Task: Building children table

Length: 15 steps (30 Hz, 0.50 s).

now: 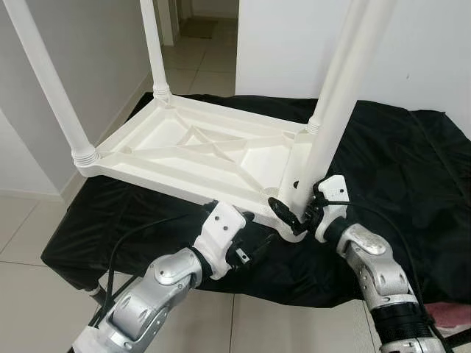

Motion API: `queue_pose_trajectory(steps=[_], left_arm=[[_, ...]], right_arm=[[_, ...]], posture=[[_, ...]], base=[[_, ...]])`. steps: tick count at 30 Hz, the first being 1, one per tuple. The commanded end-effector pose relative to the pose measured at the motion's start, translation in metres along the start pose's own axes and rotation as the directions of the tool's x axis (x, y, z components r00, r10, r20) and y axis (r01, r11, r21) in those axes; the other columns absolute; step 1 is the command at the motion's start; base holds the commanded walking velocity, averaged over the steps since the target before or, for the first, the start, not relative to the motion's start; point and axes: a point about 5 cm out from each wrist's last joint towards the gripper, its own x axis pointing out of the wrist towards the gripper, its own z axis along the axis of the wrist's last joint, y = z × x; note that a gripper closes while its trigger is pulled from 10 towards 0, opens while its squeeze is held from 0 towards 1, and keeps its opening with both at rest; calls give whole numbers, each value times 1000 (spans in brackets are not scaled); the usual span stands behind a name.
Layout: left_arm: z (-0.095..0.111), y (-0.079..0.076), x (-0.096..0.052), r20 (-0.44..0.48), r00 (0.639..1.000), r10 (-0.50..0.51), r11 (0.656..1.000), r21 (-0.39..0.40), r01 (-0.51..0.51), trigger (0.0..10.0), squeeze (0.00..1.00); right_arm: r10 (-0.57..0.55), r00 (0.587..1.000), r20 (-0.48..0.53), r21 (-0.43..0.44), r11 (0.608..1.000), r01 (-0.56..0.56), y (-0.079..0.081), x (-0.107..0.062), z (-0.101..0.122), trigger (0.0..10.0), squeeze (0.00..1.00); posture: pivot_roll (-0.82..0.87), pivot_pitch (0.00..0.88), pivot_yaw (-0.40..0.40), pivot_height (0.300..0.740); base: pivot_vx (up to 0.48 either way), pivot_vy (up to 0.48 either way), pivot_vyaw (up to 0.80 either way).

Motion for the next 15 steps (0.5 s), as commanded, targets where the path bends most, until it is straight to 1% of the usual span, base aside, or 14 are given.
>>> queue_pose_trajectory(steps=[1, 5, 7, 13, 14, 15], left_arm=[[0, -3, 0, -5, 993, -114, 993, -2, 114, 10000, 0], [0, -3, 0, -4, 994, -112, 994, -1, 112, 10000, 0], [-1, -3, -1, -6, 994, -108, 994, -2, 108, 10000, 0], [-1, -4, -1, -6, 994, -106, 994, -7, 106, 10000, 0], [-1, -4, -1, -6, 994, -107, 994, -8, 107, 10000, 0], [-1, -4, -1, -6, 994, -107, 994, -8, 107, 10000, 0]], right_arm=[[45, 999, -19, -20, 999, -45, -1, 1, -2, 0, 0], [57, 998, -33, -22, 998, -58, -6, -1, -5, 0, 0], [41, 999, -28, 9, 999, -41, -8, -4, -6, 0, 0], [32, 999, -27, 50, 998, -30, -8, -7, -9, 0, 0], [26, 999, -25, 68, 997, -24, -8, -8, -9, 10000, 0], [26, 999, -25, 68, 997, -24, -8, -8, -9, 10000, 0]], posture=[[-36, 6, 14, 740], [-35, 7, 12, 740], [-33, 10, 9, 740], [-35, 14, 9, 740], [-37, 15, 10, 740], [-37, 15, 10, 740]], base=[[0, 0, 0], [0, 0, 0], [0, 0, 0], [0, 0, 0], [0, 0, 0], [0, 0, 0]])
